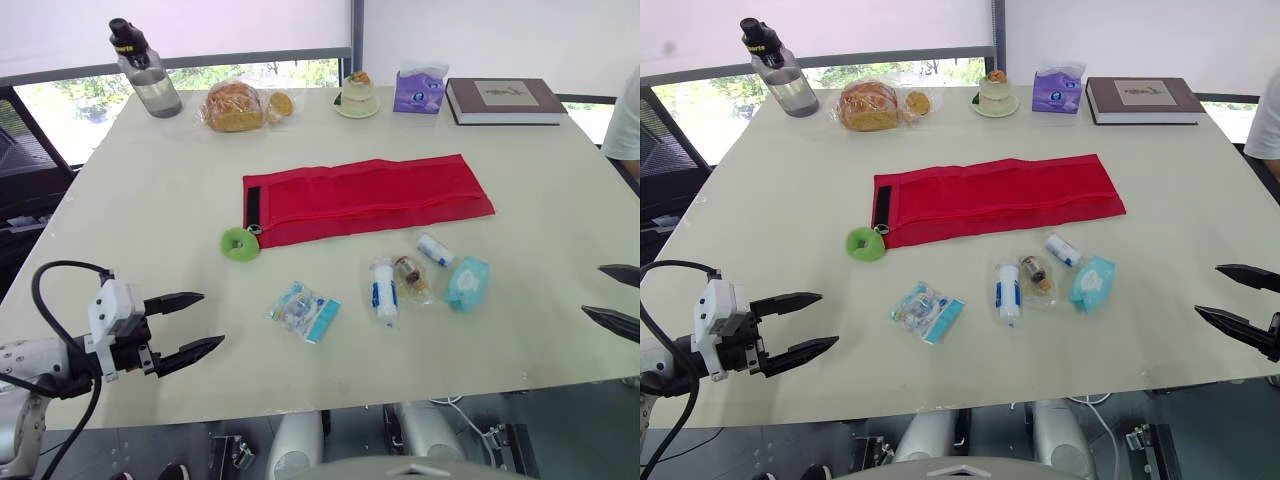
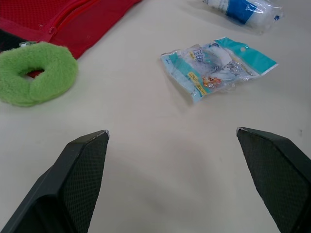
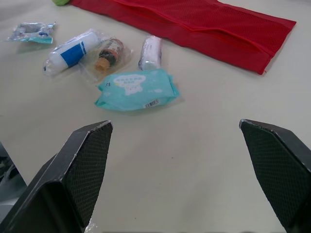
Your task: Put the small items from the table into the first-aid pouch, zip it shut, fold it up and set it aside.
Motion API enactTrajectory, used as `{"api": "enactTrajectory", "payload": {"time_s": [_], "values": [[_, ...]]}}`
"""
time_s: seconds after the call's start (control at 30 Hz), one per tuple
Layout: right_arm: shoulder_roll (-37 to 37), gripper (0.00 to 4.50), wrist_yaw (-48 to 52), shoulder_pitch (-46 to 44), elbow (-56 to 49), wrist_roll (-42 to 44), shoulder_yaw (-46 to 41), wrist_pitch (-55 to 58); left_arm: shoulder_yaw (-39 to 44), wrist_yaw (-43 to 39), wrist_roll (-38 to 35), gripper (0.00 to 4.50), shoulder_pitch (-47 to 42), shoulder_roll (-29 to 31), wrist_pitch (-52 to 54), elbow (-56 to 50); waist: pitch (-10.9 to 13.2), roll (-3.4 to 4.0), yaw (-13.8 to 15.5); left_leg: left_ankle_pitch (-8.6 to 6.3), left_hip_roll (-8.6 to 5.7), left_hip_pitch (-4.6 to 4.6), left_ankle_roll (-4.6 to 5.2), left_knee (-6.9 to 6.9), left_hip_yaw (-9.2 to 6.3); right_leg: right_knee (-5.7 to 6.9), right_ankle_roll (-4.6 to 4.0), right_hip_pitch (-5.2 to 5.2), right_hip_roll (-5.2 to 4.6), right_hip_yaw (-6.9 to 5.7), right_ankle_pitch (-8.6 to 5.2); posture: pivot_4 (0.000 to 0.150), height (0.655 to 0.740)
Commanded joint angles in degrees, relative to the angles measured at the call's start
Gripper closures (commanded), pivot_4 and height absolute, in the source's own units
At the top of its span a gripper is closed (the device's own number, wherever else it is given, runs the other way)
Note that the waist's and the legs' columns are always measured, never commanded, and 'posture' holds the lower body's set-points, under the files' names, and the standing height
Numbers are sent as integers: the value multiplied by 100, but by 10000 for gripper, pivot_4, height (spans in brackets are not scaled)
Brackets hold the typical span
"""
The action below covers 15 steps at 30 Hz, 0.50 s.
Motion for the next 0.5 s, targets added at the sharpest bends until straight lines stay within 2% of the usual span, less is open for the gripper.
{"api": "enactTrajectory", "payload": {"time_s": [0.03,0.5], "values": [[41,447,-15,40,-166,97,-304,10,14,-51,-48,0,-27,22,-90,-8,0,0,1,0,0,0,0,0,0,0,0,0,0,0,0,1500,7400],[263,447,48,202,-314,250,-364,-8,-43,-10,-154,0,-254,-1,-38,60,0,0,1,0,0,0,0,0,0,0,0,0,5,-1,0,1500,7400]]}}
